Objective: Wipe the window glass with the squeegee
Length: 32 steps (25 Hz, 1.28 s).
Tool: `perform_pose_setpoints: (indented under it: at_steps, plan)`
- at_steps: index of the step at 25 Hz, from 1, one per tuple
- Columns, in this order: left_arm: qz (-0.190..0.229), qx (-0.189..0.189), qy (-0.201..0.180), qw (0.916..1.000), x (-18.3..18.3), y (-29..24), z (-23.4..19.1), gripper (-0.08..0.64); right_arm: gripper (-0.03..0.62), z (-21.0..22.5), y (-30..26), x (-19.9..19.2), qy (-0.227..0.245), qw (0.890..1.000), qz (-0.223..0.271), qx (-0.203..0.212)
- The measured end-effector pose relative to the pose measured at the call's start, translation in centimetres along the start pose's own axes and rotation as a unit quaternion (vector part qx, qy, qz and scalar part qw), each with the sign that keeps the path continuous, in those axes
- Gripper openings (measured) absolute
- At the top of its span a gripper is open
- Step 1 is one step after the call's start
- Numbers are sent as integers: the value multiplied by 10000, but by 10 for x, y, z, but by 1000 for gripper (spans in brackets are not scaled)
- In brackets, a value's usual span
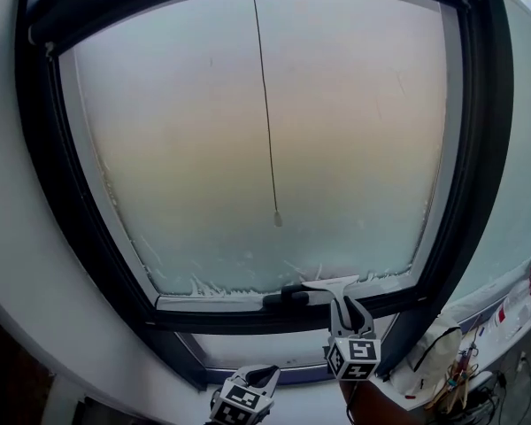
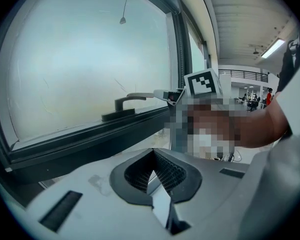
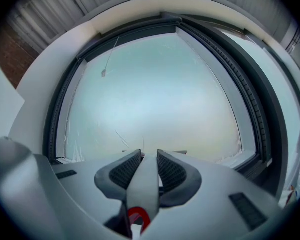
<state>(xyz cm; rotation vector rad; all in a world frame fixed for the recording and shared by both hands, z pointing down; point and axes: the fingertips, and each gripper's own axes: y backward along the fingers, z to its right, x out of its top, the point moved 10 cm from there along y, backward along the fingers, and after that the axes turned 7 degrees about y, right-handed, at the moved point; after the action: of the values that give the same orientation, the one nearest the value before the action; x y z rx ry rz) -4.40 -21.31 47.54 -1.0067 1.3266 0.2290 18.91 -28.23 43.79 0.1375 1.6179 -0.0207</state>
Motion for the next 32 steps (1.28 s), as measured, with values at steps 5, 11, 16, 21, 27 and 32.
perform_pose_setpoints:
  at_steps: [5, 11, 16, 21, 27, 32]
  plan:
    - [116, 355, -111, 9992, 17, 1, -2, 0, 95, 7, 14, 35, 67, 9966, 819, 113]
    - [403, 277, -400, 9980, 55, 12, -13, 0, 95, 7, 7, 173, 279, 9706, 2374, 270]
    - [498, 145, -825, 9952, 107, 37, -25, 0, 95, -9, -23, 303, 207, 9463, 3212, 309]
    - [630, -244, -1013, 9926, 130, 51, -39, 0, 95, -33, -55, 406, 430, 9360, 3485, 232]
    - [531, -308, -1165, 9913, 112, 57, -57, 0, 95, -71, -78, 486, 887, 9228, 3749, 36]
    - [595, -363, -1143, 9910, 100, 68, -62, 0, 94, -98, -92, 513, 911, 9193, 3827, -45]
